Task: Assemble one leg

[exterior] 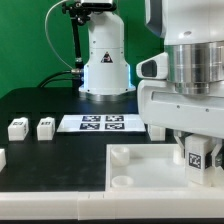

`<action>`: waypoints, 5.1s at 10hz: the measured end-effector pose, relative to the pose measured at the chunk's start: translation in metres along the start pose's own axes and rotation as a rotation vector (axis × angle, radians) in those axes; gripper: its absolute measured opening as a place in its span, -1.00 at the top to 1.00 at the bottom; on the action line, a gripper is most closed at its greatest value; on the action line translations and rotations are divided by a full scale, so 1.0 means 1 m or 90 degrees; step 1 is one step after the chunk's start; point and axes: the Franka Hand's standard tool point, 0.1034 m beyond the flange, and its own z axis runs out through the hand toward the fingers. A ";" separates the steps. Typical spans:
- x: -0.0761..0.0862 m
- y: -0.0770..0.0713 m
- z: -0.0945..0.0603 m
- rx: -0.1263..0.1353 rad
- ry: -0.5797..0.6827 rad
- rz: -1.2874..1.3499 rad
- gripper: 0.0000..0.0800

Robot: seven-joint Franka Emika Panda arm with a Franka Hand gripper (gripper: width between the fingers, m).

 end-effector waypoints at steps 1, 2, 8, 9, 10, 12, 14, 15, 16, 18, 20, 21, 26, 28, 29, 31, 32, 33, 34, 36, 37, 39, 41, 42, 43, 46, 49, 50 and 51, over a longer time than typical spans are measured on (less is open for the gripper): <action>0.000 0.000 0.001 0.007 -0.014 0.155 0.32; 0.001 0.000 0.002 0.012 -0.026 0.261 0.32; -0.002 -0.002 0.001 0.019 -0.024 0.189 -0.27; -0.003 -0.003 -0.001 0.021 -0.019 0.021 -0.55; -0.006 -0.002 -0.001 0.020 -0.016 -0.069 -0.60; -0.004 -0.002 -0.001 0.019 -0.013 -0.186 -0.62; -0.004 -0.001 -0.001 0.019 -0.010 -0.326 -0.62; -0.004 -0.002 -0.002 0.006 0.002 -0.454 -0.62; 0.001 -0.001 -0.003 -0.004 0.010 -0.565 -0.62; 0.011 0.003 -0.003 -0.006 0.012 -0.648 -0.62; 0.010 0.003 -0.002 -0.006 0.012 -0.615 0.01; 0.009 0.002 -0.002 -0.003 0.010 -0.553 0.01; 0.002 -0.002 0.002 -0.024 0.000 0.017 0.30; 0.002 -0.003 0.003 -0.026 -0.021 0.333 0.30; 0.002 -0.003 0.004 -0.023 -0.028 0.418 0.30; -0.001 -0.003 0.005 -0.024 -0.031 0.539 0.30; 0.000 -0.003 0.005 -0.023 -0.030 0.519 0.30; 0.000 -0.003 0.005 -0.023 -0.031 0.492 0.16; 0.000 -0.005 0.004 -0.021 -0.029 0.465 0.16; -0.004 -0.013 -0.003 0.001 -0.021 0.179 -0.51; -0.003 -0.011 -0.001 0.000 -0.020 0.144 -0.51; -0.002 -0.011 -0.001 0.001 -0.019 0.013 -0.62; 0.004 -0.008 -0.003 -0.019 0.006 -0.240 -0.62; 0.006 -0.008 -0.004 -0.026 0.013 -0.360 -0.62; 0.008 -0.008 -0.004 -0.036 0.018 -0.510 -0.62; 0.009 -0.009 -0.003 -0.035 0.027 -0.527 -0.39; 0.009 -0.008 -0.002 -0.030 0.029 -0.339 0.27; 0.010 -0.007 -0.002 -0.030 0.031 -0.252 0.27; 0.010 -0.006 -0.002 -0.040 0.027 -0.170 0.27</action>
Offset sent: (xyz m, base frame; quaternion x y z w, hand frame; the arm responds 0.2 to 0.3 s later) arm 0.0026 0.0028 0.0016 0.0040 0.0428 0.2463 0.9682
